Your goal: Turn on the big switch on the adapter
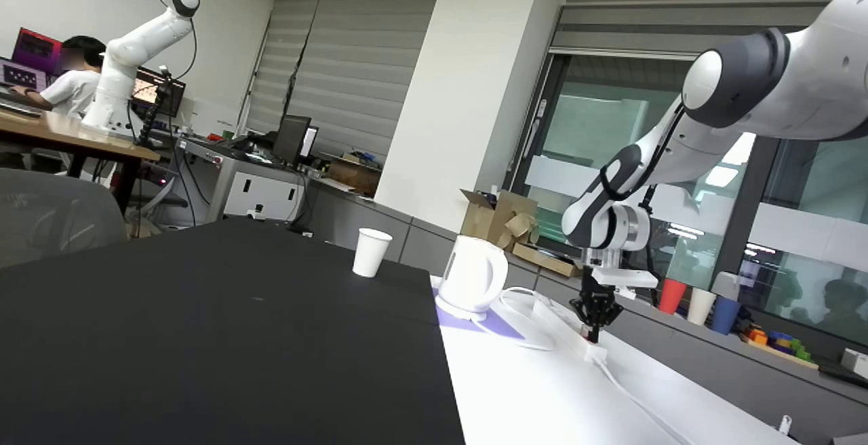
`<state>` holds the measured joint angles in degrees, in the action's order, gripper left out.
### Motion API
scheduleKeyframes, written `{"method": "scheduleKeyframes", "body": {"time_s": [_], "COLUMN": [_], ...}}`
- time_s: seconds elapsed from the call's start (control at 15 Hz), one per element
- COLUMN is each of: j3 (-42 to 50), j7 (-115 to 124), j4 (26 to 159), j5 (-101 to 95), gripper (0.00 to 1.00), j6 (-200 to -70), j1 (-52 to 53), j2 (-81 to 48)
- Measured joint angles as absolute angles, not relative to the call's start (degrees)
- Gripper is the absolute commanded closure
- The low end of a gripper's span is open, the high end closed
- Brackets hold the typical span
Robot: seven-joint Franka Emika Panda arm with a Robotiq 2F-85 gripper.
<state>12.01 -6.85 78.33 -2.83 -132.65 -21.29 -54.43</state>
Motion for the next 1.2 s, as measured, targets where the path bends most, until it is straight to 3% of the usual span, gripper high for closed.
{"method": "scheduleKeyframes", "body": {"time_s": [1.2], "j3": [10.6], "j7": [-6.3], "j4": [68.9], "j5": [3.7], "gripper": [1.00], "j6": [-117.6], "j1": [-26.5], "j2": [-58.2]}}
